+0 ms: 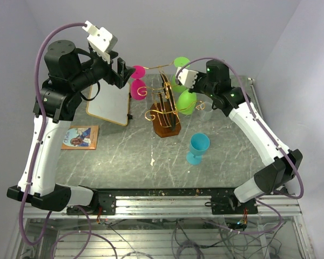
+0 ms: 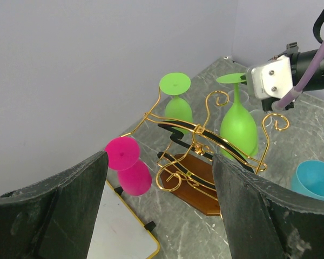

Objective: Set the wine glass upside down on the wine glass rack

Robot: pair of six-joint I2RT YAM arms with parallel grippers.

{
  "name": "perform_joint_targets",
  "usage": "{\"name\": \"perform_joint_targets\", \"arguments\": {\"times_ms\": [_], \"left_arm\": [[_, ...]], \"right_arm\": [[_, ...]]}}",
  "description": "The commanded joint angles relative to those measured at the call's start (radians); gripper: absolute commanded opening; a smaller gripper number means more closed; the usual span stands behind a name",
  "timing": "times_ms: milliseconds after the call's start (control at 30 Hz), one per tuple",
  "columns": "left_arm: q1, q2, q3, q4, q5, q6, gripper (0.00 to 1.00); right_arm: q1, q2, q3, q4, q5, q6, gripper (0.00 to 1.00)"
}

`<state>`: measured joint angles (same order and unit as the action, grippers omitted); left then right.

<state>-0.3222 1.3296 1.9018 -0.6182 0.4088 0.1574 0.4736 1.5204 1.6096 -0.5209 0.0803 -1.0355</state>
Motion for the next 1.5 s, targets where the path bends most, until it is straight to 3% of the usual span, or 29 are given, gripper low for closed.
{"name": "perform_joint_targets", "arguments": {"times_ms": [0, 367, 867, 1467], "left_arm": [[0.009, -0.009, -0.004, 0.022, 0.025, 0.002, 0.88], [0.010, -0.009, -0.007, 0.023, 0.023, 0.006, 0.88], [0.012, -0.009, -0.012, 0.025, 0.029, 0.004, 0.88], [0.014, -0.011, -0.017, 0.023, 0.038, 0.004, 0.88]], "right_arm": [[0.030, 0.018, 0.003, 0.035, 0.041, -0.052, 0.00], [0.111, 0.051, -0.033, 0.097, 0.162, -0.143, 0.00], [0.122, 0.064, -0.080, 0.193, 0.270, -0.218, 0.00], [0.144, 0.085, -0.096, 0.221, 0.281, -0.240, 0.00]]}}
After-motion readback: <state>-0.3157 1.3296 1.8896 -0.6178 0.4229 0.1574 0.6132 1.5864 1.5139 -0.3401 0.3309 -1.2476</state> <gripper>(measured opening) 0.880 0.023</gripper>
